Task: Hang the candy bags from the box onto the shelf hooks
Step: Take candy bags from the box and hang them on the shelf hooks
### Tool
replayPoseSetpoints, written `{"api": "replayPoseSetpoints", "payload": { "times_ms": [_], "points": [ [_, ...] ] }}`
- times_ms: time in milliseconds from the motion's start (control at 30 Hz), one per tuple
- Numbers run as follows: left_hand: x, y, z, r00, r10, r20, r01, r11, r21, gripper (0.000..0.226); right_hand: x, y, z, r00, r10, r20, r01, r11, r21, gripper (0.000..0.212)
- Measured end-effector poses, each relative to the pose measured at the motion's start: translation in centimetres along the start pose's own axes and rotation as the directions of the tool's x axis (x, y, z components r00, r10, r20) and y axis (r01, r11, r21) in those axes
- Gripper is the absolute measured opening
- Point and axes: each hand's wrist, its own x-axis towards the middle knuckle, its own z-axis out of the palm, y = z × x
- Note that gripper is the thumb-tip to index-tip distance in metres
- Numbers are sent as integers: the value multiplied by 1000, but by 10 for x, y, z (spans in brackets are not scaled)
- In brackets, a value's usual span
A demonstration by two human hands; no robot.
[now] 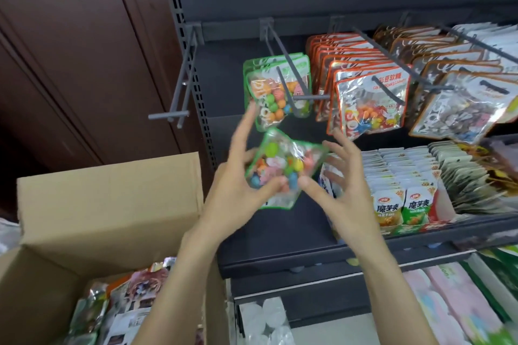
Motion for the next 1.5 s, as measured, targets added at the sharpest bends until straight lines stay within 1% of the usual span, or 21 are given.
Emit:
{"api": "replayPoseSetpoints", "payload": {
  "times_ms": [33,100,167,233,267,300,367,400,433,467,500,567,633,700,767,867,933,1000,1200,1367,1500],
  "points": [
    [3,0,-4,991,-13,133,3,997,74,98,0,0,-8,1000,-13,9,14,999,-46,78],
    [10,3,-8,942,-68,329,-7,975,220,95,0,3,-19,997,-38,73,50,984,-168,74],
    [16,4,-8,905,-116,408,-41,934,355,96,-2,5,-22,986,-57,157,99,956,-277,72],
    [19,3,-10,924,-108,368,-43,924,380,92,-2,8,-20,984,-45,172,93,955,-280,69],
    [19,2,-10,948,-75,308,-33,943,331,87,-3,10,-19,989,-31,145,65,968,-241,66],
    [17,-1,-10,975,-45,219,-7,973,231,81,-3,11,-17,994,-12,112,32,985,-172,63],
    [10,-10,-9,997,-79,-5,78,989,-124,70,-3,14,-12,999,25,35,-25,1000,7,52],
    [5,-16,-8,986,-144,-79,114,946,-304,65,-4,15,-8,998,58,-15,-56,992,110,46],
    [1,-22,-5,972,-204,-113,140,898,-416,59,-4,16,-4,993,102,-63,-86,971,222,42],
    [-3,-27,-1,962,-247,-116,169,873,-456,56,-4,18,1,985,145,-95,-106,937,331,39],
    [-7,-30,4,957,-272,-102,198,867,-458,55,-4,20,6,979,176,-106,-116,899,422,41],
    [-12,-30,15,952,-284,-114,211,880,-426,47,-4,23,16,970,223,-93,-139,832,537,60],
    [-12,-25,21,950,-231,-209,137,912,-386,29,-5,22,23,964,257,-72,-165,785,598,84],
    [-7,-18,20,950,-152,-273,52,939,-341,21,-5,20,27,958,270,-99,-150,765,626,91],
    [1,-14,16,958,-77,-277,-4,959,-283,22,-4,15,26,956,228,-185,-74,797,599,88],
    [13,-7,12,963,-31,-268,-25,978,-205,25,0,5,22,949,59,-309,62,928,369,79],
    [19,-5,13,953,-25,-303,-28,985,-171,27,5,2,22,949,-64,-309,135,968,213,72],
    [21,-6,14,942,-11,-335,-38,989,-140,28,8,4,24,953,-113,-280,157,977,141,64],
    [18,-10,13,926,24,-378,-64,994,-94,26,4,8,27,974,-90,-209,118,985,126,59],
    [19,-9,10,924,20,-382,-57,995,-85,40,3,11,33,971,-65,-228,95,988,122,61],
    [19,-7,5,937,124,-326,-114,992,48,43,0,11,35,968,-52,-247,95,982,165,60]
  ]
}}
